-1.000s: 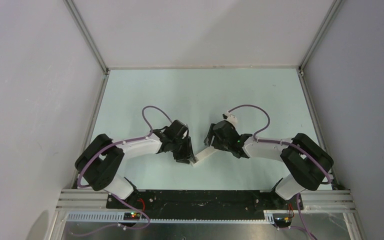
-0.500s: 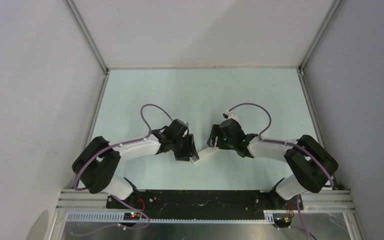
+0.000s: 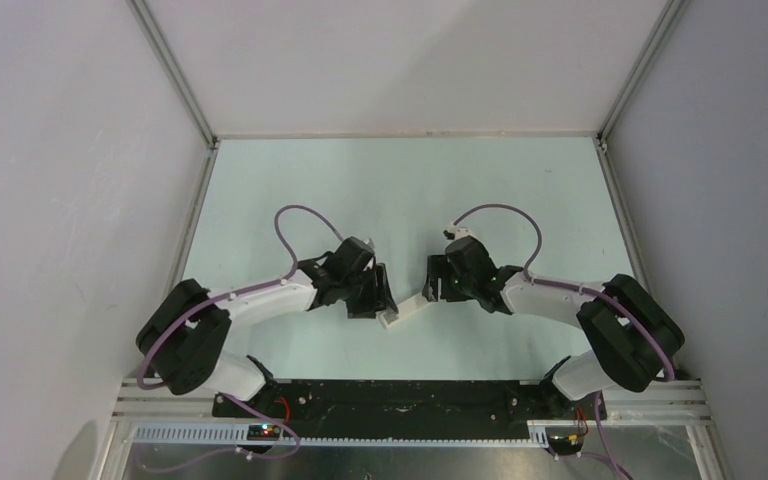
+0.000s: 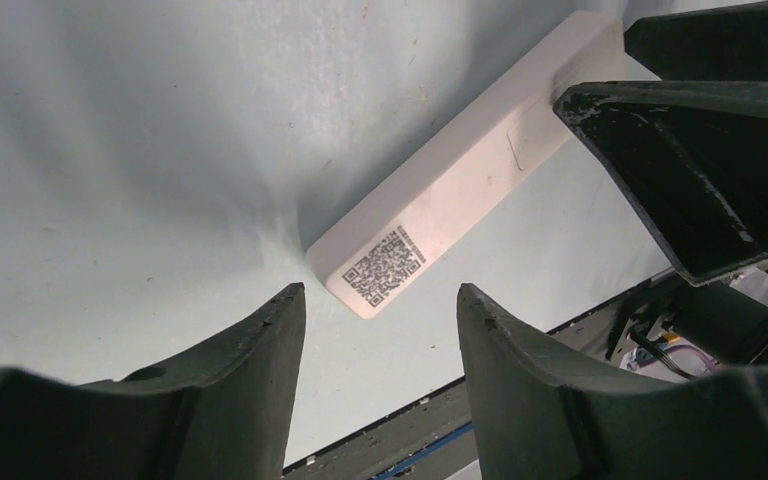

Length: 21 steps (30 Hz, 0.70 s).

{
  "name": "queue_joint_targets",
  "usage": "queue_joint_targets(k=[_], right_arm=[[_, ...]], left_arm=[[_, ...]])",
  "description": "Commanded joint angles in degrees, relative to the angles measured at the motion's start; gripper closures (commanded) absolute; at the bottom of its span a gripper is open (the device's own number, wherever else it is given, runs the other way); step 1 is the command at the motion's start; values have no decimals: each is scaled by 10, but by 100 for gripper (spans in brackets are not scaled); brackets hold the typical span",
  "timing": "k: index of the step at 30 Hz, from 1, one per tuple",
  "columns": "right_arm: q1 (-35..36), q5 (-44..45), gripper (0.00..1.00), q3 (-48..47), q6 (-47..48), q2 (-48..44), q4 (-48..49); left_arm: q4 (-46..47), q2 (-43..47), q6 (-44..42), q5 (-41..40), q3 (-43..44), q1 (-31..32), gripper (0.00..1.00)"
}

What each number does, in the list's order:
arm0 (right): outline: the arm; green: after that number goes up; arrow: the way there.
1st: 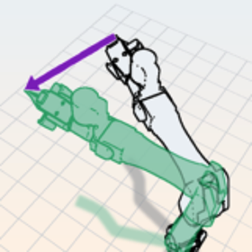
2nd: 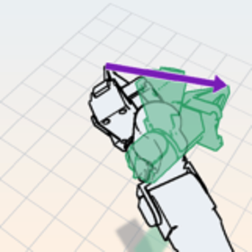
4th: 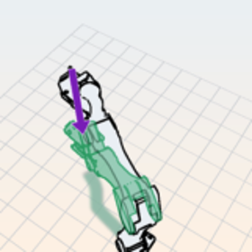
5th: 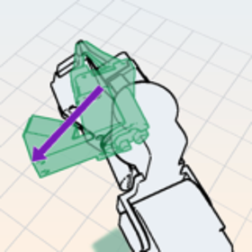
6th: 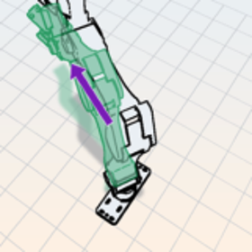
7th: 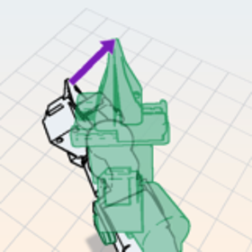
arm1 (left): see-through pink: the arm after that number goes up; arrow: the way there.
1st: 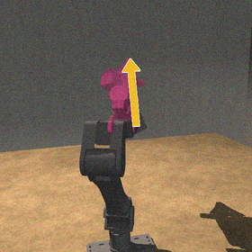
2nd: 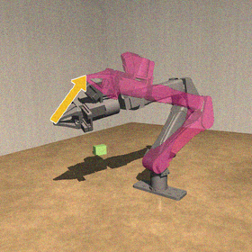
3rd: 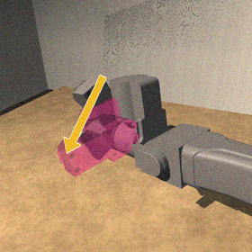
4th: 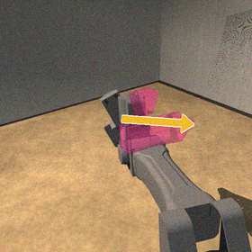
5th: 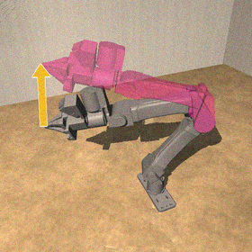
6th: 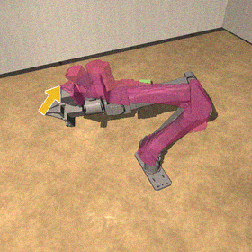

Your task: Load the batteries into the remote control

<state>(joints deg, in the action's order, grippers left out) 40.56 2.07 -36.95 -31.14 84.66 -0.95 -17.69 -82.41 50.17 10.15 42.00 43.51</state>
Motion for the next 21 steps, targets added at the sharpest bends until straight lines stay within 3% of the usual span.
queue_joint_targets(k=[1,12,21], right_arm=[[-1,0,29,5,39,12,-123],[17,-13,40,-26,73,44,-117],[45,-14,43,-27,45,48,-129]], left_arm=[[0,27,33,-17,12,15,39],[-1,43,115,-73,-26,29,39],[1,38,122,-86,-27,31,38]])
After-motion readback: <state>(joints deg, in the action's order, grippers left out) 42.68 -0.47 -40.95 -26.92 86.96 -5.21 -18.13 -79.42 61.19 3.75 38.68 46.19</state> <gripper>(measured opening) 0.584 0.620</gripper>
